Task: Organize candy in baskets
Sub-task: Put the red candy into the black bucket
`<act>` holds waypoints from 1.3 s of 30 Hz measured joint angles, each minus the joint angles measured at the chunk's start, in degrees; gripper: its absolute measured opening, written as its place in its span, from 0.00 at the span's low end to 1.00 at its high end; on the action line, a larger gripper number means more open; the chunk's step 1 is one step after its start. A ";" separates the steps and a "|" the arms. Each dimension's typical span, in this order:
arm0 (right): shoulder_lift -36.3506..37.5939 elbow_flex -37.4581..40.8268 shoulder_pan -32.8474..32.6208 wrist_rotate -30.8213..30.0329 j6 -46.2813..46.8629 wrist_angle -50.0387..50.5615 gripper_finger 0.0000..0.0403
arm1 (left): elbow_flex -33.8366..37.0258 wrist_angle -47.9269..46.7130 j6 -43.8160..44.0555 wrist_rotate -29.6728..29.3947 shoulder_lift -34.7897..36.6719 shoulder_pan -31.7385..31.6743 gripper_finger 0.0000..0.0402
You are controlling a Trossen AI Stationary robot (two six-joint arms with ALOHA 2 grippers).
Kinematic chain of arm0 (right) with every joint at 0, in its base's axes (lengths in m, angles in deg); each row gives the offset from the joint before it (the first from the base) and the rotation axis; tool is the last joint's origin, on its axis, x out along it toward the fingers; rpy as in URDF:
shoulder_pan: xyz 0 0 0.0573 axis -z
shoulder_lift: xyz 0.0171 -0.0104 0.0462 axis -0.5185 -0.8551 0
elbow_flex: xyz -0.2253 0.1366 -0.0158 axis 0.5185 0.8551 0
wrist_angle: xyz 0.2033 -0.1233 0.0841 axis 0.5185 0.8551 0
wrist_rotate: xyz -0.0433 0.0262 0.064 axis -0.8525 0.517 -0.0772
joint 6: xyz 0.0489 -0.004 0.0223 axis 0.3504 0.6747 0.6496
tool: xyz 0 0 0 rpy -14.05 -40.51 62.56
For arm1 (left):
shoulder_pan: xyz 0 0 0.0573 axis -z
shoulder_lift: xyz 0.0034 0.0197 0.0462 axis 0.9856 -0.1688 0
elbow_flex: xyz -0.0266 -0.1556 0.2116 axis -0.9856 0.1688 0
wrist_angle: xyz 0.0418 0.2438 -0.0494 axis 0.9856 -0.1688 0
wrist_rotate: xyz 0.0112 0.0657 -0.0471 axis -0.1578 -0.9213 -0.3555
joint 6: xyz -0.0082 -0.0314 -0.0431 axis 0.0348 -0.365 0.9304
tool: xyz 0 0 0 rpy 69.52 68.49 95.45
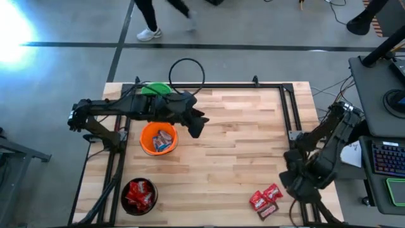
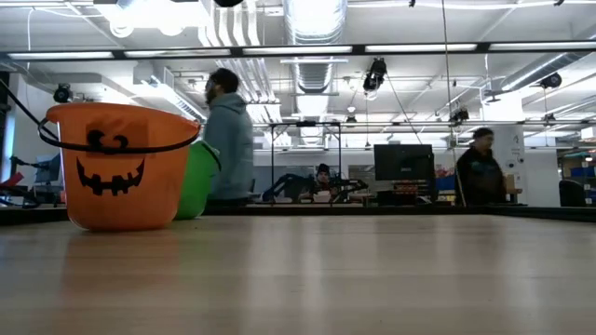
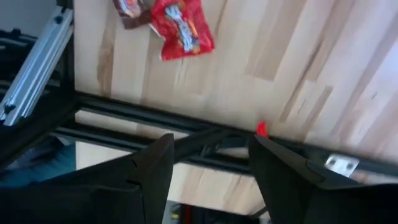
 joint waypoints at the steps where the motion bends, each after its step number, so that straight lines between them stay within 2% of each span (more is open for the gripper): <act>1: 0.88 0.80 -0.63 0.00 2.33 0.02 0.50 | 0.00 0.85 0.60 -0.99 0.00 0.84 0.39; 7: 6.73 6.65 -2.15 -1.57 10.96 -0.58 0.50 | 0.00 2.14 6.18 -7.85 -0.38 7.15 0.39; 14: 10.88 16.72 -2.13 -3.08 12.82 -8.47 0.50 | 0.00 2.14 13.26 -16.45 -1.92 12.78 0.39; 22: 12.33 28.16 -2.11 -2.99 14.50 -18.58 0.50 | 0.00 2.26 16.91 -17.91 -4.83 13.69 0.39; 27: 12.22 33.44 -1.97 -2.83 20.06 -26.00 0.50 | 0.00 2.66 17.28 -18.19 -6.79 13.62 0.39; 36: 12.04 37.31 -1.96 -2.67 34.90 -32.41 0.50 | -0.79 3.16 17.59 -18.33 -8.75 13.54 0.39; 39: 11.57 37.53 -1.97 -2.61 33.34 -36.65 0.50 | -0.83 3.34 17.55 -19.30 -8.85 13.54 0.39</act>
